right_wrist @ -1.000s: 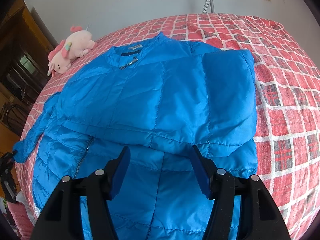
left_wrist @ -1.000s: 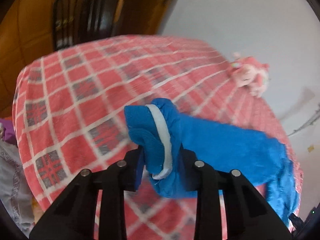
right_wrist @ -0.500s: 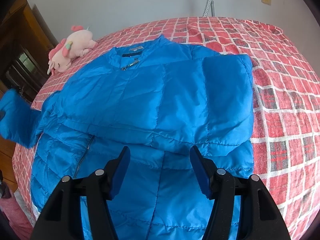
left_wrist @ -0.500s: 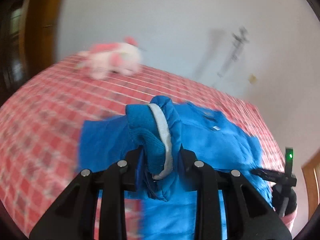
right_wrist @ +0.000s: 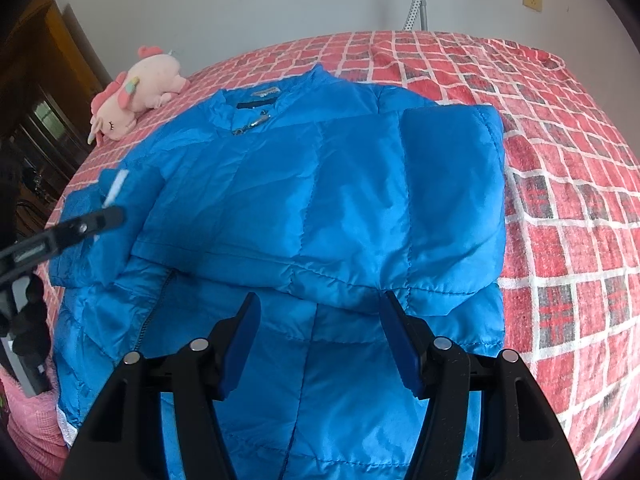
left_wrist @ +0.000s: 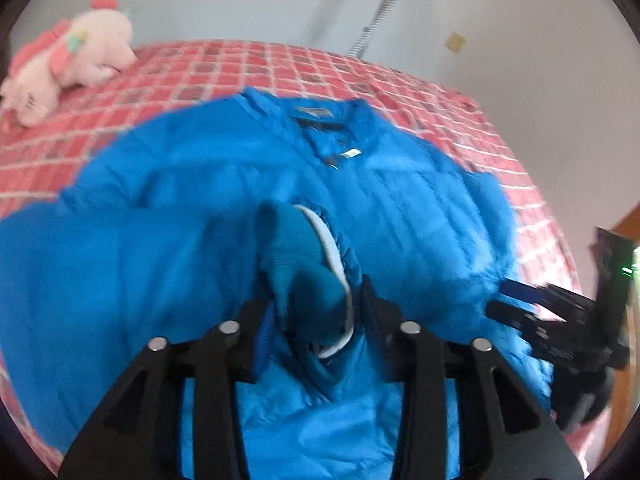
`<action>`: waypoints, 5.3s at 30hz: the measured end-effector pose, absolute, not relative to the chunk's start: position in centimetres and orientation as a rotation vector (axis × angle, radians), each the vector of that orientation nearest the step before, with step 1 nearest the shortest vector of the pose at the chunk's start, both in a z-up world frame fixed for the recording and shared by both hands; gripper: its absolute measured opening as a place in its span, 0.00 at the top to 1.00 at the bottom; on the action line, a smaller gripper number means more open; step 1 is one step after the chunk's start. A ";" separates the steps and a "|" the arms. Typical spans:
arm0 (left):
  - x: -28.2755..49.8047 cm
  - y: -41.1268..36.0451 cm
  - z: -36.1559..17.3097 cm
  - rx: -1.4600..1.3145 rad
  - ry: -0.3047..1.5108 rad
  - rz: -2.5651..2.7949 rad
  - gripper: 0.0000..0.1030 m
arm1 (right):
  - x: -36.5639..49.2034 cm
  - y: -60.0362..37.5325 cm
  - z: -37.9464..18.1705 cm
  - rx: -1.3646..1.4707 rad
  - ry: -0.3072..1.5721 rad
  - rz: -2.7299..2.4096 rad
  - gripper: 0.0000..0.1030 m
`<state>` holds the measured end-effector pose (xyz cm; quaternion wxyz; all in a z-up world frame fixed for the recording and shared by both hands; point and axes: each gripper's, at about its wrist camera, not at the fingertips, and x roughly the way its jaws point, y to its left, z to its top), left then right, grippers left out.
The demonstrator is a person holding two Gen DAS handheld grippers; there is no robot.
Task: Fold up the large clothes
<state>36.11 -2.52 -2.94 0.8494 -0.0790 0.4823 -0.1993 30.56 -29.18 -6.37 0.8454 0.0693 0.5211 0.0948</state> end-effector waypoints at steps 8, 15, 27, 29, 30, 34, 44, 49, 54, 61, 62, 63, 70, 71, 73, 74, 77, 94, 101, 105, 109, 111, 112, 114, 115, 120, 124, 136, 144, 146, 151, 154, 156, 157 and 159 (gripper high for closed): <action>33.3 2.3 2.3 -0.226 0.837 -0.466 0.46 | 30.6 -28.9 -6.6 0.130 1.100 0.192 0.39; 38.3 4.0 -6.5 -0.176 1.068 -0.276 0.47 | 30.7 -28.8 -6.4 0.124 1.094 0.181 0.39; 37.0 5.3 -3.4 -0.211 0.987 -0.282 0.46 | 35.2 -22.5 -2.9 0.206 1.117 0.422 0.30; 36.9 5.5 -2.8 -0.220 0.973 -0.269 0.46 | 36.6 -20.9 -3.7 0.223 1.156 0.453 0.30; 36.9 5.8 -2.6 -0.229 0.967 -0.264 0.46 | 37.6 -19.9 -4.6 0.235 1.191 0.465 0.30; 36.9 6.9 -2.0 -0.238 0.945 -0.235 0.46 | 38.2 -18.3 -6.3 0.275 1.226 0.524 0.77; 36.4 7.1 -0.8 -0.238 0.892 -0.256 0.45 | 34.7 -27.5 -2.2 0.263 1.030 0.283 0.86; 36.8 5.6 -1.8 -0.199 0.903 -0.266 0.45 | 33.1 -34.0 -1.4 0.292 0.981 0.105 0.86; 38.3 5.0 -4.2 -0.172 0.970 -0.247 0.45 | 33.4 -36.0 -2.7 0.281 1.024 0.020 0.86; 38.9 4.6 -5.9 -0.101 0.988 -0.212 0.45 | 34.0 -35.3 -5.2 0.242 1.091 0.004 0.78; 38.7 4.7 -5.7 -0.107 0.986 -0.207 0.45 | 33.7 -35.6 -4.9 0.249 1.083 0.001 0.75; 38.3 5.0 -4.9 -0.121 0.979 -0.197 0.45 | 33.3 -35.9 -4.2 0.254 1.067 -0.012 0.74; 35.1 2.8 -1.1 -0.102 0.871 -0.264 0.41 | 31.3 -31.4 0.1 0.178 0.927 0.130 0.73; 35.0 2.1 -1.4 -0.085 0.878 -0.278 0.41 | 31.4 -30.7 0.0 0.172 0.939 0.152 0.73; 35.2 0.9 -2.5 -0.055 0.910 -0.299 0.41 | 31.8 -29.1 -1.1 0.135 0.969 0.174 0.73; 35.4 0.7 -3.2 -0.043 0.926 -0.289 0.41 | 32.0 -28.6 -1.6 0.118 0.979 0.167 0.73; 36.4 0.6 -5.3 -0.025 0.989 -0.271 0.41 | 32.8 -28.2 -3.7 0.083 1.039 0.125 0.73; 31.5 3.7 -1.6 -0.048 0.925 -0.275 0.29 | 26.7 -30.4 -0.9 0.194 0.911 0.278 0.52; 21.4 8.7 -1.7 -0.026 0.931 -0.173 0.22 | 16.8 -33.0 -1.3 0.141 0.914 0.217 0.47; 16.2 11.0 -2.9 -0.060 0.967 -0.132 0.21 | 12.5 -34.5 -2.5 0.162 0.943 0.196 0.40; 12.8 12.0 -3.7 -0.092 0.994 -0.125 0.20 | 9.0 -34.8 -3.2 0.153 0.971 0.170 0.39; 11.6 12.1 -3.9 -0.103 0.992 -0.124 0.18 | 7.5 -35.0 -3.4 0.171 0.983 0.184 0.38; 11.0 12.2 -4.2 -0.114 0.994 -0.123 0.18 | 6.7 -35.0 -3.6 0.190 0.995 0.198 0.37; 10.0 12.4 -4.8 -0.149 1.008 -0.121 0.18 | 5.6 -35.0 -4.0 0.206 1.015 0.205 0.37; 9.6 12.5 -5.1 -0.168 1.015 -0.124 0.18 | 5.1 -35.0 -4.2 0.212 1.021 0.207 0.37; 7.6 13.2 -6.5 -0.245 1.041 -0.136 0.18 | 2.8 -34.8 -5.5 0.269 1.050 0.246 0.37; 6.5 13.2 -7.3 -0.299 1.058 -0.182 0.18 | 2.6 -34.5 -6.7 0.285 1.081 0.255 0.37; 5.8 11.8 -8.2 -0.260 1.043 -0.225 0.25 | 2.7 -34.2 -7.8 0.322 1.077 0.272 0.49; 6.2 11.6 -8.4 -0.312 1.043 -0.276 0.30 | 2.6 -34.9 -7.9 0.353 1.073 0.280 0.51; 6.2 11.3 -8.3 -0.320 1.053 -0.297 0.36 | 2.7 -34.9 -7.9 0.350 1.075 0.279 0.51; 6.7 11.0 -8.8 -0.355 1.057 -0.306 0.52 | 2.9 -34.7 -8.1 0.347 1.074 0.287 0.56; 6.9 11.1 -8.8 -0.379 1.054 -0.301 0.67 | 3.0 -34.8 -8.1 0.352 1.068 0.286 0.71; 6.8 10.8 -8.6 -0.364 1.043 -0.298 0.77 | 2.9 -34.8 -7.9 0.348 1.059 0.293 0.80; 6.7 10.6 -8.3 -0.350 1.035 -0.297 0.79 | 2.8 -34.8 -7.7 0.344 1.050 0.297 0.84; 6.4 10.4 -7.7 -0.330 1.005 -0.305 0.86 | 2.7 -34.8 -7.3 0.342 1.034 0.305 0.87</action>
